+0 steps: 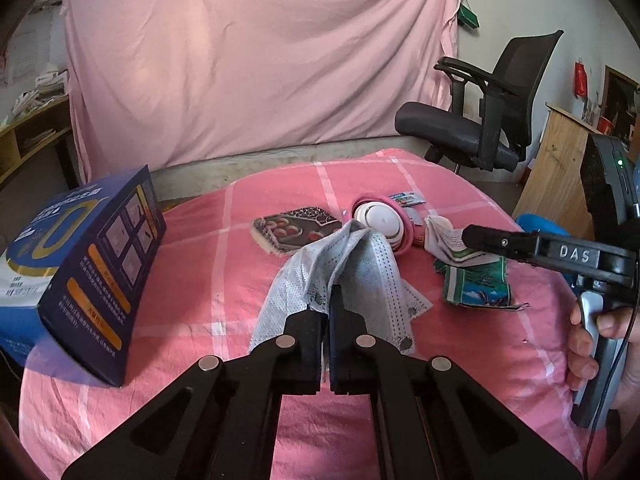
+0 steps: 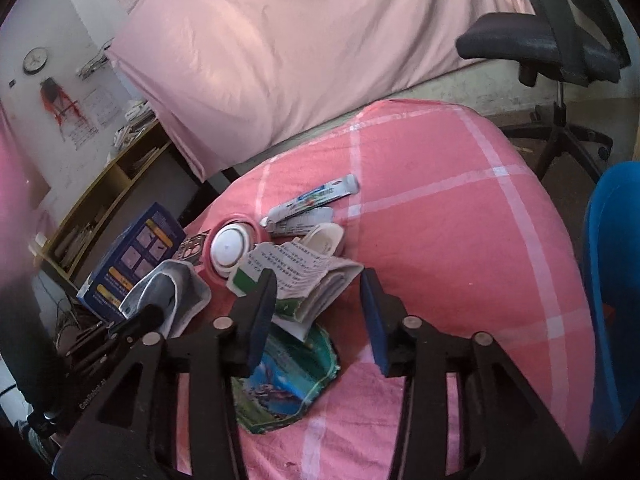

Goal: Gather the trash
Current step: 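Grasp the grey face mask with the left gripper while the right grasps the white receipt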

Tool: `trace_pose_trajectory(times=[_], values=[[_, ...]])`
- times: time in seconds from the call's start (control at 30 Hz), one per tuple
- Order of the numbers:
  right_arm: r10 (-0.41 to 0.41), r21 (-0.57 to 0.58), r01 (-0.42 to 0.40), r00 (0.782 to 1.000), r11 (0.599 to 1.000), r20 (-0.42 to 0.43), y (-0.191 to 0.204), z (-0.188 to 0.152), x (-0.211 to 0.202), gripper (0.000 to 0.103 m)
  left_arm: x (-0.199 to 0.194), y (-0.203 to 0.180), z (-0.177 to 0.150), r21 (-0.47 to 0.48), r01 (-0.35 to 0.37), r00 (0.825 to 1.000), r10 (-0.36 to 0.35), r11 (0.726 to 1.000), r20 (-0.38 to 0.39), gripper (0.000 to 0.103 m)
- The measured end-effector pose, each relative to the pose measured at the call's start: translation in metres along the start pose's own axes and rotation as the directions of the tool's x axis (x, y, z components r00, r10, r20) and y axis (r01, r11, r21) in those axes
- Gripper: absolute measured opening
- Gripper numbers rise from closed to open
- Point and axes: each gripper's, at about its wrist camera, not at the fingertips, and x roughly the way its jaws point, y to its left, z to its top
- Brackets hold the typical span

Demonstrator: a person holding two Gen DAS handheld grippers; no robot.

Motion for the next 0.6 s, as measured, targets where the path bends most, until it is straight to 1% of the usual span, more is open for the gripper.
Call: trace_pose_trajectory(times=[0.03, 0.13, 0.23, 0.33, 0.43, 0.47, 0.53, 0.6], values=[[-0.001, -0.012, 0.001, 1.0, 1.0, 0.004, 0.003, 0.0, 0.0, 0.044, -0.001, 0.0, 0.0, -0.005, -0.002, 1.0, 0.002, 1.0, 0.003, 0.001], [0.004, -0.064, -0.001, 0.999, 0.998, 0.045, 0.014, -0.003, -0.008, 0.038, -0.006, 0.0, 0.0, -0.025, -0.002, 1.0, 0.002, 1.0, 0.013, 0.0], [-0.001, -0.126, 0.013, 0.995, 0.992, 0.097, 0.025, -0.007, -0.02, 0.037, -0.015, -0.003, -0.002, -0.029, -0.002, 1.0, 0.002, 1.0, 0.025, 0.0], [-0.013, -0.201, 0.045, 0.987, 0.979, 0.158, 0.036, -0.013, -0.034, 0.035, -0.024, -0.005, -0.005, -0.025, -0.003, 0.999, 0.004, 1.0, 0.036, 0.0], [-0.044, -0.3, 0.108, 0.976, 0.948, 0.213, 0.052, -0.023, -0.046, 0.034, -0.033, -0.008, -0.004, -0.021, -0.008, 0.999, 0.009, 1.0, 0.05, 0.0], [-0.052, -0.343, 0.129, 0.973, 0.93, 0.224, 0.058, -0.027, -0.05, 0.034, -0.035, -0.01, -0.004, -0.021, -0.007, 0.999, 0.008, 1.0, 0.052, 0.0], [-0.065, -0.395, 0.151, 0.973, 0.906, 0.222, 0.064, -0.035, -0.053, 0.034, -0.038, -0.013, -0.004, -0.02, -0.008, 0.999, 0.009, 1.0, 0.048, 0.0], [-0.066, -0.423, 0.147, 0.978, 0.894, 0.2, 0.065, -0.041, -0.057, 0.034, -0.041, -0.015, -0.006, -0.016, -0.007, 0.999, 0.007, 1.0, 0.04, 0.0]])
